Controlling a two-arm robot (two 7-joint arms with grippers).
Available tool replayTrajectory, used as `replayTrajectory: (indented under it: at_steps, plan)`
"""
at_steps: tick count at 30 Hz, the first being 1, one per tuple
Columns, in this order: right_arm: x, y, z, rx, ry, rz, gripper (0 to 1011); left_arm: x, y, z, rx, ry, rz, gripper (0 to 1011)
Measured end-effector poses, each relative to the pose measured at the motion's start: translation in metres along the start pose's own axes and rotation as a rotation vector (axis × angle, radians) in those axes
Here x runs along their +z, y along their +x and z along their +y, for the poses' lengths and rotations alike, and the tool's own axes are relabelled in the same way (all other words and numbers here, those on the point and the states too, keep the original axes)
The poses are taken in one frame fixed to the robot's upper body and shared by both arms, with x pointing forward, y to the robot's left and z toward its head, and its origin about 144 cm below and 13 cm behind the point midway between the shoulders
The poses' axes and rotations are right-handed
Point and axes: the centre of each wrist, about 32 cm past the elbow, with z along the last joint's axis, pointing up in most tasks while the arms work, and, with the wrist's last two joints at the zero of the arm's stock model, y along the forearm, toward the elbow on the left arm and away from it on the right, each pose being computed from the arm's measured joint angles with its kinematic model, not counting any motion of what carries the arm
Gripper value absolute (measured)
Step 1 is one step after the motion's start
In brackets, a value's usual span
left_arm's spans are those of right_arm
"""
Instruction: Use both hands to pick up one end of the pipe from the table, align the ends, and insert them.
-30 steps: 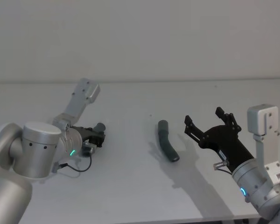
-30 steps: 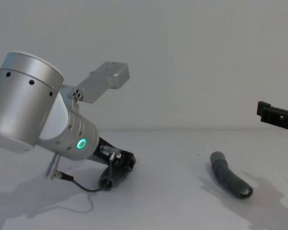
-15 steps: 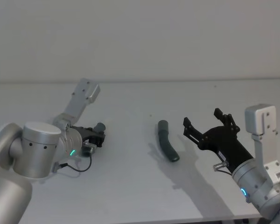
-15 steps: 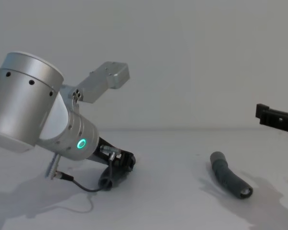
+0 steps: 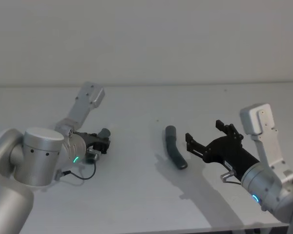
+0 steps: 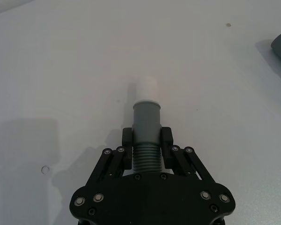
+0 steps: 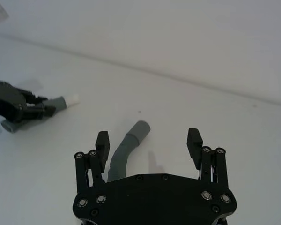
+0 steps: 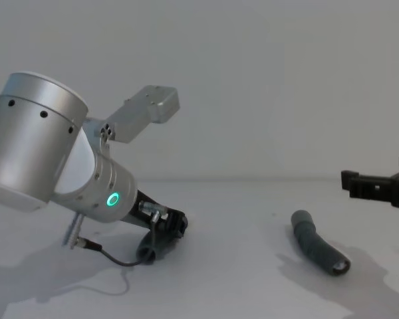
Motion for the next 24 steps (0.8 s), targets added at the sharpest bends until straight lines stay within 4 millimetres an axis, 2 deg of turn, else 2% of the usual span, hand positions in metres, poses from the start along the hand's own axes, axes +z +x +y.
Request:
replayTrajectory:
  at_steps: [13, 24]
  plan:
    - [0.022, -0.001, 0.019, -0.026, -0.154, 0.040, 1002, 0.000, 0.000, 0.000, 0.000, 0.000, 0.000, 327]
    - [0.029, -0.008, 0.037, -0.005, -0.218, 0.051, 1002, 0.000, 0.000, 0.000, 0.000, 0.000, 0.000, 327]
